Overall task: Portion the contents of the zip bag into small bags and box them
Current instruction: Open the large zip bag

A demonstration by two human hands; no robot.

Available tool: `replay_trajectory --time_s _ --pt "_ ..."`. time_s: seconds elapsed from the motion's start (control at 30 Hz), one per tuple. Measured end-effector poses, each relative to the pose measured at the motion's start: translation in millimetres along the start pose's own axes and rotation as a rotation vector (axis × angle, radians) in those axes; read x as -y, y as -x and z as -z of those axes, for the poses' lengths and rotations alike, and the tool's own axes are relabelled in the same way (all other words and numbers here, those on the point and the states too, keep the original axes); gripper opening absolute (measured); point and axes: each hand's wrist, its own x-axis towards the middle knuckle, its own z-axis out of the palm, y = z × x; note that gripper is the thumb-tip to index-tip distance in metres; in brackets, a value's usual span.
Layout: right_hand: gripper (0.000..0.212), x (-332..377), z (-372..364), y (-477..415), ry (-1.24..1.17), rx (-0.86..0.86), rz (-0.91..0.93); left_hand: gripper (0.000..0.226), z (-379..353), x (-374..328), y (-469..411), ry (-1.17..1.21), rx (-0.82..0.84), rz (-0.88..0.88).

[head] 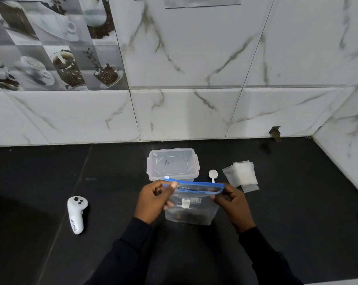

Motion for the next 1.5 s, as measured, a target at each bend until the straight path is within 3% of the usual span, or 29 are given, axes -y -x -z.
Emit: replay_trajectory --time_s 0.17,0.23,0.3,0.47,0.63,0.7,0.77,0.93,1.0,1.07,1.13,1.23,1.3,1.4,1.5 --pt "0.044 13 -3 3 -0.032 0.022 0.033 0.011 -7 -3 0 -0.006 -0.142 0.064" --pt "0.043 21 -3 4 0.021 0.025 0.057 0.022 -7 -2 2 -0.045 -0.162 0.054" --pt "0.035 28 -5 6 0.174 0.045 0.121 0.032 -7 -1 5 -0.111 -0.163 0.012" --pt "0.019 26 -11 4 0.520 0.158 0.298 0.030 -8 -6 13 -0.361 -0.054 -0.231" --pt "0.029 31 -15 0 0.892 0.361 0.184 0.032 -11 -4 13 -0.756 0.072 -0.144" --pt "0.043 33 -18 0 0.930 0.379 0.174 0.040 -13 -10 17 -0.821 0.100 -0.117" --pt "0.054 34 -20 1 0.925 0.339 0.176 0.045 -16 -16 22 -0.792 0.028 -0.109" --pt "0.060 35 -25 0 0.872 0.202 0.186 0.043 -20 -18 18 -0.654 -0.157 -0.019" --pt "0.061 36 -25 1 0.840 0.200 0.162 0.032 -18 -17 13 -0.675 -0.164 0.035" --pt "0.068 37 -27 1 0.836 0.217 0.136 0.005 -13 -12 7 -0.689 -0.178 0.089" --pt "0.069 35 -28 0 0.831 0.203 0.117 0.026 -10 -4 1 -0.452 -0.177 0.189" --pt "0.026 32 -29 -2 0.877 0.124 0.120 0.019 -14 -9 -1 0.365 -0.152 0.481" --pt "0.013 27 -30 -2 0.889 0.072 0.089 0.022 -15 -13 2 0.732 -0.106 0.642" --pt "0.009 21 -31 -1 0.785 0.036 -0.003 0.027 -18 -16 6 0.982 -0.094 0.774" --pt "0.003 22 -31 0 0.652 0.023 -0.087 0.026 -20 -16 8 0.999 -0.089 0.810"
